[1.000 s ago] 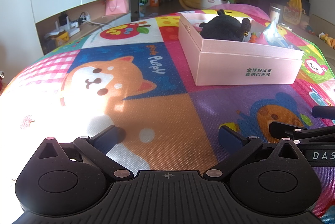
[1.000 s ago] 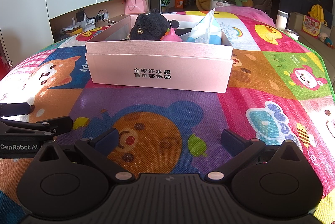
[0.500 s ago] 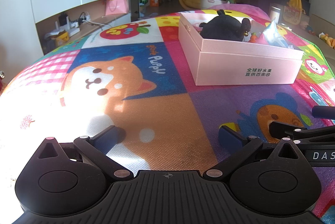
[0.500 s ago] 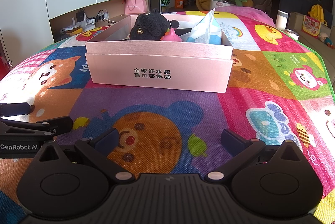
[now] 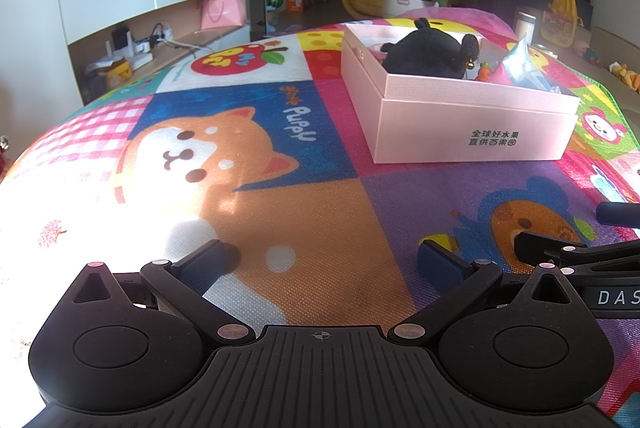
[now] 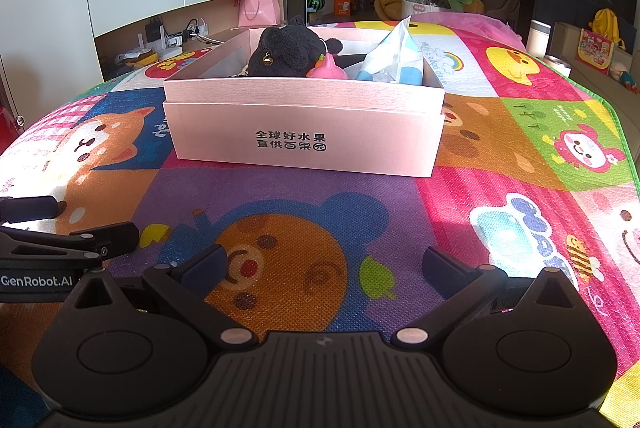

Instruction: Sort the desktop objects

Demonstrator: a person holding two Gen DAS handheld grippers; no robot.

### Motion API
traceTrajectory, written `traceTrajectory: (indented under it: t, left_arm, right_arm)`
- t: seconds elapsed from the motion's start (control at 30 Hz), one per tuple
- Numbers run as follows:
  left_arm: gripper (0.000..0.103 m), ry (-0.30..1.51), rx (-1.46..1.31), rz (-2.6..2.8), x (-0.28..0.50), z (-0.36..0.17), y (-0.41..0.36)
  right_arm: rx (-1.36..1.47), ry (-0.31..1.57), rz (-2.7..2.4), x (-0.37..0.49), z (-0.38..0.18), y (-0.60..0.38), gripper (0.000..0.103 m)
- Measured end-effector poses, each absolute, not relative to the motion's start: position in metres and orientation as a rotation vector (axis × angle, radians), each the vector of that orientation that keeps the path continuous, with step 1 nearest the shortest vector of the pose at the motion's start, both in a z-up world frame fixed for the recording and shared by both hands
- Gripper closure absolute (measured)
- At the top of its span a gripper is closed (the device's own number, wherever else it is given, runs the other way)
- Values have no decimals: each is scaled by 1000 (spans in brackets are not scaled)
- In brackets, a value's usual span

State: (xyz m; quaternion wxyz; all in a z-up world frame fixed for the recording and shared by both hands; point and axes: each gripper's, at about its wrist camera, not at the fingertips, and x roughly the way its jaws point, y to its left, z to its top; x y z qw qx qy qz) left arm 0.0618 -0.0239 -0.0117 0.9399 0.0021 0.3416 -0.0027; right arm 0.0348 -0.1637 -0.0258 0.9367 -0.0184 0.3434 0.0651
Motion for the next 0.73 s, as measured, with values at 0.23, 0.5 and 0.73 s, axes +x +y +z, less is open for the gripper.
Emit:
traceTrajectory:
  t: [0.23, 0.5, 0.73]
  left_arm:
    - [0, 721, 9, -25, 67, -10, -20]
    - [0, 772, -14, -1, 65, -7, -21]
    - [0, 764, -19, 4, 62, -6, -21]
  right_arm:
    - [-38, 702, 133, 35, -26, -163, 0]
    - [-33, 701, 135, 35, -26, -164, 0]
    - [-37, 701, 133, 34, -25, -164, 0]
